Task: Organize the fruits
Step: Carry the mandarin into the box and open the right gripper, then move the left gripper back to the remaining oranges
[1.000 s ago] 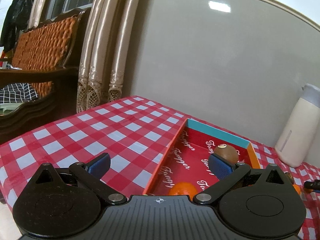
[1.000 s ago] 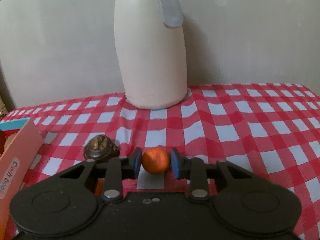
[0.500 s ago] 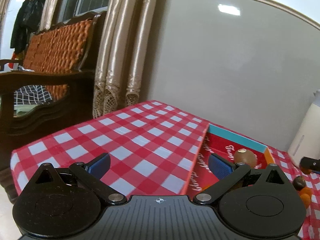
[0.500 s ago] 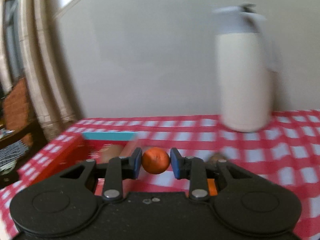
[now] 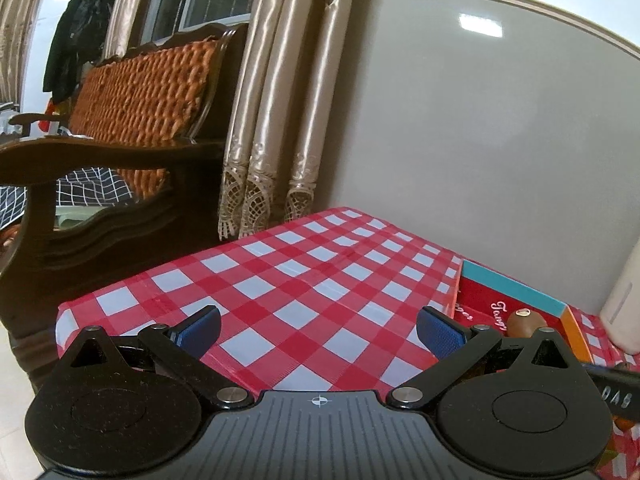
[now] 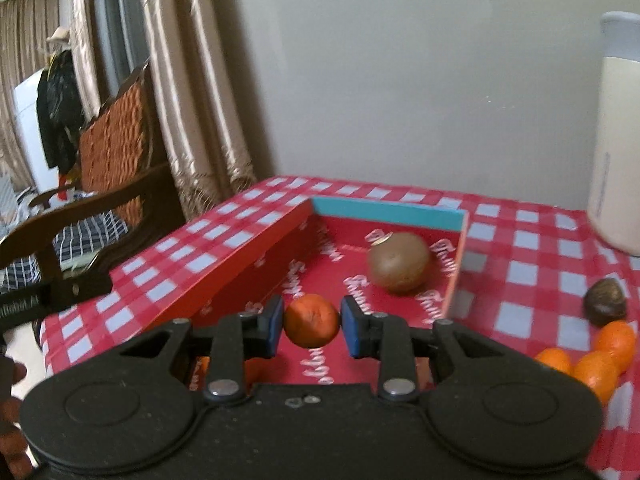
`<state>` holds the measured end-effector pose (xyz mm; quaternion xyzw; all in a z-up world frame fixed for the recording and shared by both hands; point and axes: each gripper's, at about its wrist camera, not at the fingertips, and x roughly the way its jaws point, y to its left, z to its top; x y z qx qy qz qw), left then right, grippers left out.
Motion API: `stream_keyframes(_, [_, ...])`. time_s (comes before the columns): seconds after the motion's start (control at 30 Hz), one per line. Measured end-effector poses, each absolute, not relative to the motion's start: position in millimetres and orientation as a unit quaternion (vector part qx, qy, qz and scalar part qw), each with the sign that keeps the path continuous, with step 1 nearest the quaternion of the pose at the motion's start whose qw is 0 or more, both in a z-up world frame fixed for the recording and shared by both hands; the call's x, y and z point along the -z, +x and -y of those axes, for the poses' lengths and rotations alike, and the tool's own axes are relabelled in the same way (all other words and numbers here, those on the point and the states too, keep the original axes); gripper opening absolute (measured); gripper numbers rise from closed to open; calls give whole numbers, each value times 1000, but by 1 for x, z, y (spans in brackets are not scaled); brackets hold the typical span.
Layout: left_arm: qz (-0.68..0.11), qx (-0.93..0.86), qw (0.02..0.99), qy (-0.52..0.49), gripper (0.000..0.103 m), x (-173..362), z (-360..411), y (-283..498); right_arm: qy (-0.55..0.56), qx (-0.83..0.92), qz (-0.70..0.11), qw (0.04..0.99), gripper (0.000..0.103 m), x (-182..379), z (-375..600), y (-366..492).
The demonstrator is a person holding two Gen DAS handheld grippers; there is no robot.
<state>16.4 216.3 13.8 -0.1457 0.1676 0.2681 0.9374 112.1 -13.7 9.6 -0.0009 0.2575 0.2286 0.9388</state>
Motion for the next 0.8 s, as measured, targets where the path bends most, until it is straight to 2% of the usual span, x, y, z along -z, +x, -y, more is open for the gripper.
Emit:
stream_keyframes(0.23, [-165,-263,940,-139,103,-15,-212,17,-6,-240,-266,933,31,-5,10,106])
stream_keyframes(0.3, [-166,-262,941,-137,103,-15,-210,18,0,-243,-269,932,38,-6,12,105])
stream_keyframes(0.37, [-165,-261,941,-136,103,-15,-209,18,8,-242,-268,933,59,-7,16,104])
stream_keyframes(0.53, [-166,-257,943,-132,103,-15,-203,19,0,-225,-243,944,66,-15,22,98])
stream_keyframes(0.63, [-165,-254,945,-127,103,-16,-197,21,0,-211,-236,949,77,-19,28,96])
stream_keyframes(0.8, [-165,-242,949,-116,103,-17,-183,25,1,-186,-226,956,81,-23,41,92])
